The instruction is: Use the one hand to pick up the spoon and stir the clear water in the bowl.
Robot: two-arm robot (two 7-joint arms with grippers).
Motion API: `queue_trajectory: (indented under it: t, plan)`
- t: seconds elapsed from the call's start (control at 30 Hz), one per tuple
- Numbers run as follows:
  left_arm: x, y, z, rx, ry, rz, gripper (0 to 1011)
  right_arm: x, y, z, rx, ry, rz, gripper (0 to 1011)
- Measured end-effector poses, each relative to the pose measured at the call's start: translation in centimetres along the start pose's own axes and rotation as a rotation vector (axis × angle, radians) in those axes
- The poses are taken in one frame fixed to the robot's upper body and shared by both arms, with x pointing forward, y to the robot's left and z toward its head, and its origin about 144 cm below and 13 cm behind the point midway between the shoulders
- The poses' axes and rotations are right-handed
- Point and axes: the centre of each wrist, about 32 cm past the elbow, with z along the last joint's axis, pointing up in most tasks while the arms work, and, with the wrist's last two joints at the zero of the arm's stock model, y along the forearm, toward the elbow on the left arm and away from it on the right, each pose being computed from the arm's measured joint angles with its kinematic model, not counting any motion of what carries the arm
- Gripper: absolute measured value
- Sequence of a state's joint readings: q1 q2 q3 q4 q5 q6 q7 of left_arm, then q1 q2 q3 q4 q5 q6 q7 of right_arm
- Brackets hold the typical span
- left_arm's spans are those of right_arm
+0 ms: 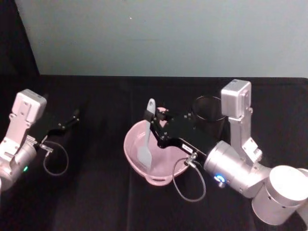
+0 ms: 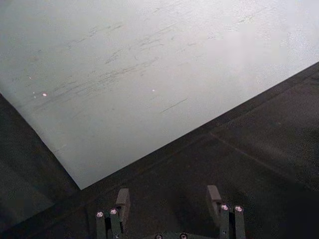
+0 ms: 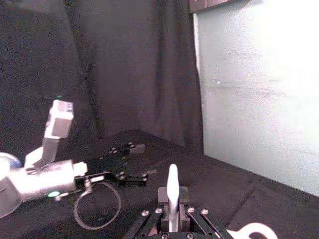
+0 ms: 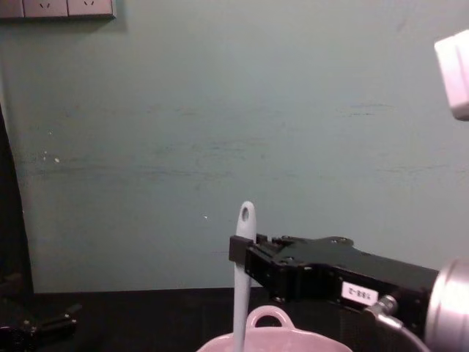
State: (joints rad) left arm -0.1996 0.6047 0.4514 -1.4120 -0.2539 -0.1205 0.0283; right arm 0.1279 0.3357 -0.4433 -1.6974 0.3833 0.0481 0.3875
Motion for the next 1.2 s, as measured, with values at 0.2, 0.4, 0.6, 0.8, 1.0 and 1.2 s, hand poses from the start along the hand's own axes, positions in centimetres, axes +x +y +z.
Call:
queue_trajectory:
  t: [0.2,0.4,0.6,0.8,1.0,1.2]
  plan:
    - [0.0,0.0,0.0,0.000,0.000,0.000,1011,0.7,1.3,-0.3,0.018,-0.024,-0.038,117]
    - [0.0,0.0,0.0,0.000,0.000,0.000,1011,1.5,1.4,-0.4,0.023,-0.070,-0.093,117]
    - [0.0,0.0,0.0,0.000,0.000,0.000,1011,1.8,0.4,0.0,0.004,-0.110,-0.130,117]
    - [0.0,0.0,0.0,0.000,0.000,0.000,1011,1.2,-0.7,0.5,-0.019,-0.120,-0.133,117]
    - [0.0,0.0,0.0,0.000,0.000,0.000,1011,0.3,-1.8,1.2,-0.018,-0.097,-0.101,117]
    - [0.0,0.0,0.0,0.000,0.000,0.000,1011,0.3,-2.0,1.4,-0.002,-0.078,-0.098,117]
